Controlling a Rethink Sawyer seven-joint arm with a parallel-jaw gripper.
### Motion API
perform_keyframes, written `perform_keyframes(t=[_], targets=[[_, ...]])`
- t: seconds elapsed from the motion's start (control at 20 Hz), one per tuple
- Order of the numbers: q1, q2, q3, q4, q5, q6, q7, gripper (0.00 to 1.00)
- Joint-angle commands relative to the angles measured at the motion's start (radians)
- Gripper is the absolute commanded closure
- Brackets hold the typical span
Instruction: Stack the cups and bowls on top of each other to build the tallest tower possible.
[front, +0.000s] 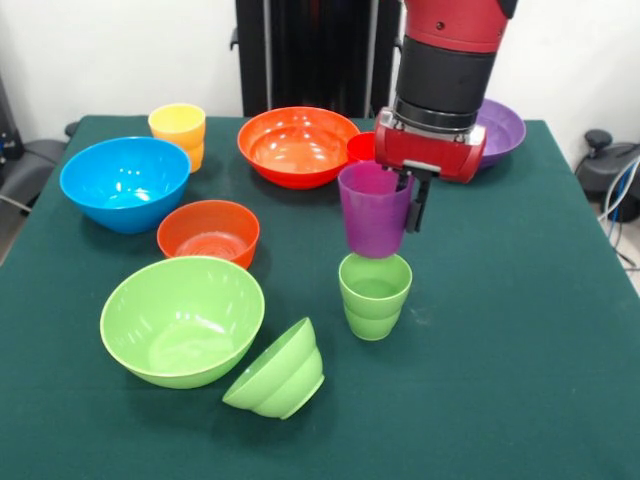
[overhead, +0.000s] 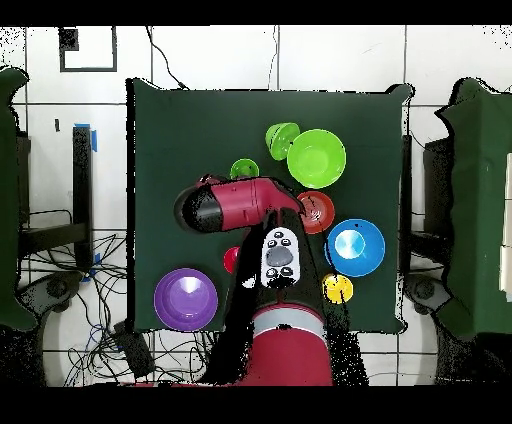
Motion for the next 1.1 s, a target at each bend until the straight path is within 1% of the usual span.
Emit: perform_keyframes(t=[0.05, 0.5, 0.75, 0.9, 1.1], targets=[[0.033, -0.024, 0.03, -0.046, 0.005, 0.158, 0.007, 1.0], [0.026, -0.023, 0.041, -0.094, 0.008, 0.218, -0.011, 1.0], [0.023, -0.02, 0.048, -0.096, 0.001, 0.229, -0.016, 1.0], [0.018, -0.004, 0.05, -0.12, 0.001, 0.232, -0.018, 1.0], [0.015, -0.004, 0.056, -0.135, 0.003, 0.242, -0.026, 1.0]])
